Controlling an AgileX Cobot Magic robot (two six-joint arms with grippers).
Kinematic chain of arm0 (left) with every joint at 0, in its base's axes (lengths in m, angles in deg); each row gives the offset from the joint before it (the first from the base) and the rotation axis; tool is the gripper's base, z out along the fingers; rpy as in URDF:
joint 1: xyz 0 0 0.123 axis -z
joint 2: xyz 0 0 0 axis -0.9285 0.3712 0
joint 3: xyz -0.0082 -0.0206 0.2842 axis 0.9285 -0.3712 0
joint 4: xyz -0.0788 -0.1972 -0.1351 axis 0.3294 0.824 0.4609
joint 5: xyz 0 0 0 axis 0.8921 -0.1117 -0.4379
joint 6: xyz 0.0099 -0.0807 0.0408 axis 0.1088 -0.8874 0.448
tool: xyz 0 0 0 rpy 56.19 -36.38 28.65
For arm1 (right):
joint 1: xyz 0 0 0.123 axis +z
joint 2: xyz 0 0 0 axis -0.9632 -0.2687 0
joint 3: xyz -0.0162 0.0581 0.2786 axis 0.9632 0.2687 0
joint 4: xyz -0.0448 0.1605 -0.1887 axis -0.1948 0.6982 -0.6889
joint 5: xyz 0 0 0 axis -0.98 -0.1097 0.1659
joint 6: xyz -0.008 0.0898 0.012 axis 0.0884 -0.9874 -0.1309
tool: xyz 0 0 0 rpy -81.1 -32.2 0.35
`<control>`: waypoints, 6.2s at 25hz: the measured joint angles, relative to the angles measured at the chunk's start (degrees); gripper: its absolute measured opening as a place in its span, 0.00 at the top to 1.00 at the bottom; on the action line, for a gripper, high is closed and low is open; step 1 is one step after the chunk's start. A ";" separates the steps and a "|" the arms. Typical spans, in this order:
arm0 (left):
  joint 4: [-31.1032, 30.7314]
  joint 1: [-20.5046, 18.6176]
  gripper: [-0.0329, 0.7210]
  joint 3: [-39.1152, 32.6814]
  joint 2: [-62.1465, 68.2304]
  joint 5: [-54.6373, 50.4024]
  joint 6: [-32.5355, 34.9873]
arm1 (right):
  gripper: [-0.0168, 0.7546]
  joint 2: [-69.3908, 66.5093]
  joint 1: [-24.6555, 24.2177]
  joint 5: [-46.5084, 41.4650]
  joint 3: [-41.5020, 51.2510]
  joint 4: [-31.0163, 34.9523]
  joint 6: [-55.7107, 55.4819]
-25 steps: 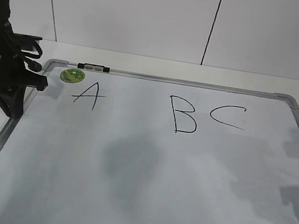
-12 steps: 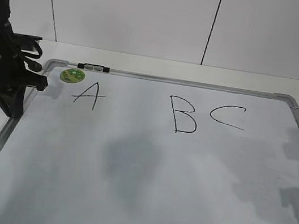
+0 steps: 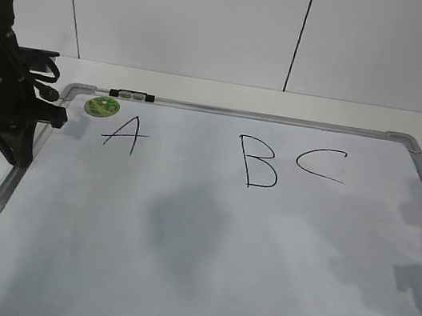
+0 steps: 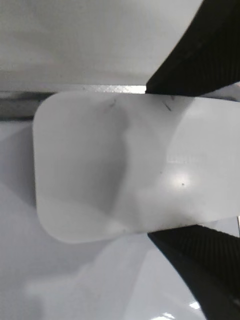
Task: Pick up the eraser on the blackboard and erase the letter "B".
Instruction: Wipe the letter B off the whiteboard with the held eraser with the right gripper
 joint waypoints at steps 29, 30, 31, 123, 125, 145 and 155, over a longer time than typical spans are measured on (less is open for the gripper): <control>-0.23 0.00 0.91 0.00 0.00 -0.10 0.00 | 0.12 -0.87 -0.21 -0.67 0.07 3.81 0.16; -0.23 0.00 0.91 0.00 0.00 -0.10 0.00 | 0.12 -0.87 -0.21 -0.78 0.07 3.81 0.16; -0.23 0.00 0.91 0.00 0.00 -0.10 0.00 | 0.12 -0.87 -0.21 -0.89 0.07 3.81 0.16; -0.58 0.00 0.91 0.20 0.00 -1.52 0.10 | 0.17 -45.44 21.88 -17.45 -75.47 10.07 2.67; -0.58 0.00 0.91 0.20 0.00 -1.52 0.10 | 0.17 -45.44 21.88 -17.45 -75.47 9.66 3.95; -0.79 0.00 0.91 0.20 0.00 -1.52 0.10 | 0.17 -45.66 21.88 -16.75 -75.56 10.07 6.65; -1.09 0.00 0.91 0.20 0.00 -1.52 0.10 | 0.17 -47.64 21.88 -16.45 -76.41 10.41 6.54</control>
